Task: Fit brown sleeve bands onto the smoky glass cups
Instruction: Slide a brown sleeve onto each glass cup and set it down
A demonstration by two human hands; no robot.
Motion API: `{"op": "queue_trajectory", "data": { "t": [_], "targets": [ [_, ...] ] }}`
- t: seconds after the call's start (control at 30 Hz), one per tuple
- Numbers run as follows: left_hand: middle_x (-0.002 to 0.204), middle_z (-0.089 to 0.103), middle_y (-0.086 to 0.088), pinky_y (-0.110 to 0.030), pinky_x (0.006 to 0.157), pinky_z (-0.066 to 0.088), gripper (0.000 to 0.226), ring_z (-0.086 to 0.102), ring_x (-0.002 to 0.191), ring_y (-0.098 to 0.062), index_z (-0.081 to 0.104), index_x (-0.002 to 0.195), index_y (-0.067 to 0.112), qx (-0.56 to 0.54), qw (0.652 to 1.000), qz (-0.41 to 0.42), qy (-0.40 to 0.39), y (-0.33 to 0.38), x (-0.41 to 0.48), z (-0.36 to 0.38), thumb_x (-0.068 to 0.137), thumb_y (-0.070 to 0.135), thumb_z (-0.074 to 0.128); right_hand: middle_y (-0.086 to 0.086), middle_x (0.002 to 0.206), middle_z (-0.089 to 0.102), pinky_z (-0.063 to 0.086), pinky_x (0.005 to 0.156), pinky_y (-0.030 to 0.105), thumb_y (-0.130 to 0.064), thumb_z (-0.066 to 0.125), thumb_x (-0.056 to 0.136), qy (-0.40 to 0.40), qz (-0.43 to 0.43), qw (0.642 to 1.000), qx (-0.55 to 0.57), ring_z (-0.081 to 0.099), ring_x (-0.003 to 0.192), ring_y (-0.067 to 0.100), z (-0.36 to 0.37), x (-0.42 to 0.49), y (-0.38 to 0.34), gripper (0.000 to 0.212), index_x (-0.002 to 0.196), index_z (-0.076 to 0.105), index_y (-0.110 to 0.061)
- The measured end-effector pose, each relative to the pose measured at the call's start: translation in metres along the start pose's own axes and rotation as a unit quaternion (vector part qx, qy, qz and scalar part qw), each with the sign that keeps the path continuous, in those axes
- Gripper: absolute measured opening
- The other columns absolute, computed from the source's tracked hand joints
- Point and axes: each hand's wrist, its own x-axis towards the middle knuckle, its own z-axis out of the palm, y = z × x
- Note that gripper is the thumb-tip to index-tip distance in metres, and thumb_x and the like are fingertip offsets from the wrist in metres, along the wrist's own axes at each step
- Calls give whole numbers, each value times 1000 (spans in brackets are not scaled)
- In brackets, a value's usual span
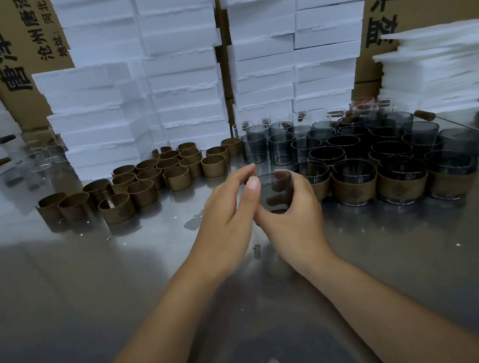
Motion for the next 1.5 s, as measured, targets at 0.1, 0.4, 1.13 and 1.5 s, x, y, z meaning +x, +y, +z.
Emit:
{"op": "queue_trajectory", "data": {
  "t": [0.1, 0.4, 1.13, 1.5],
  "targets": [
    [135, 53, 12, -32, 113, 31, 56, 42, 130, -2, 50, 134, 27, -20, 1000, -3, 0, 2, 0, -1, 87, 52, 32, -15, 110, 50, 50, 82, 25, -43, 74, 67, -21, -18, 999, -16, 58, 98, 9, 1, -1, 0, 59, 118, 50, -26],
    [126, 58, 12, -38, 110, 32, 47, 44, 127, -7, 55, 127, 28, 23, 998, 65, -1, 14, -4, 3, 91, 50, 35, -13, 102, 49, 35, 70, -1, -23, 74, 69, -62, -73, 994, -56, 48, 90, -15, -1, 1, 4, 56, 121, 53, -17],
    [100, 67, 16, -21, 91, 42, 26, 58, 104, -3, 63, 100, 32, 12, 995, 61, 79, -2, 2, -3, 93, 34, 38, -16, 104, 46, 36, 66, -3, -35, 79, 71, -8, 6, 1000, -23, 51, 91, -4, -2, 5, 7, 54, 116, 52, -23],
    [132, 55, 8, -23, 105, 37, 82, 48, 124, -3, 44, 136, 23, -97, 992, -84, -22, -6, 6, 2, 62, 54, 61, -13, 110, 51, 39, 68, 0, -33, 79, 70, -25, -25, 999, -26, 53, 94, -6, 0, 3, 7, 55, 117, 52, -23]
  ]
}}
